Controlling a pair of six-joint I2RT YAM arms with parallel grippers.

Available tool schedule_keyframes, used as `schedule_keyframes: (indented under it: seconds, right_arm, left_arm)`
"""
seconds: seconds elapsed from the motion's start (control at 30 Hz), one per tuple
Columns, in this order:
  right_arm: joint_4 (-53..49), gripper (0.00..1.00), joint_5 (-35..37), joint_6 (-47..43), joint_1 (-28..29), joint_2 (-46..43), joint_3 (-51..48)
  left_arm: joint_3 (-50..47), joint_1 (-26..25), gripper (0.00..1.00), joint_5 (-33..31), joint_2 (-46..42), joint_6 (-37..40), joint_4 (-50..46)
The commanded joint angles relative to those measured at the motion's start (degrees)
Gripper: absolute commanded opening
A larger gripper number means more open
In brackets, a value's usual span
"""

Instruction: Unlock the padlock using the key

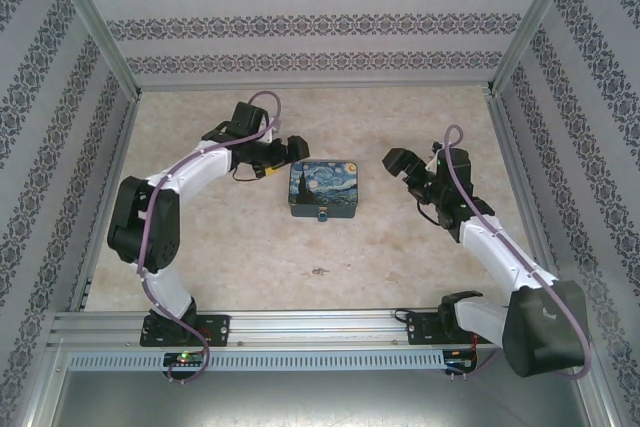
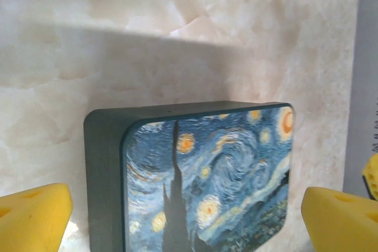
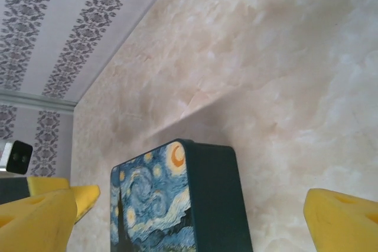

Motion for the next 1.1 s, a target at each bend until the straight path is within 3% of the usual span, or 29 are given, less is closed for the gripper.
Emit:
schedule_keyframes:
  seconds: [0.0,0.1,0.27,0.53,0.6,0.77,1.07]
  right_arm:
    - [-3.14,0.94,-6.85,-4.88,1.65,-2.67,-0.57]
    - [-8.43,0.83,-7.43,-8.21,6.67,-3.35,-0.33]
    - [-15.24,0.72,-1.35,-12.00,20.85,-1.10,-1.08]
    - [-23.75,0.58,12.15,-16.93,41.01,12.23,4.46]
    - [-24.52,0.52,12.85,-17.60,43.64,16.33,6.32]
    - [-25.93,0.50,15.11,-18.69,47.78,22.92,10.54]
    - [-27.78,0.43,15.58,-20.20,49.25,28.55,14.63]
  left_arm:
    - [-2.45,0.07,1.00,-0.58,-4.26,-0.33,-1.06]
    - [-5.38,0.11,1.00,-1.20,-7.65,-1.92,-0.57]
    - [-9.86,0.26,0.99,-2.35,-13.88,-2.90,-1.08]
    - [-11.11,2.09,0.99,-2.29,-20.65,-2.31,-4.41]
    - [-11.07,2.58,0.99,-1.82,-21.36,-2.22,-4.71]
    - [-10.98,3.21,1.00,-1.02,-21.83,-1.78,-5.25]
    - [-12.36,4.42,0.99,0.65,-21.76,-1.64,-4.06]
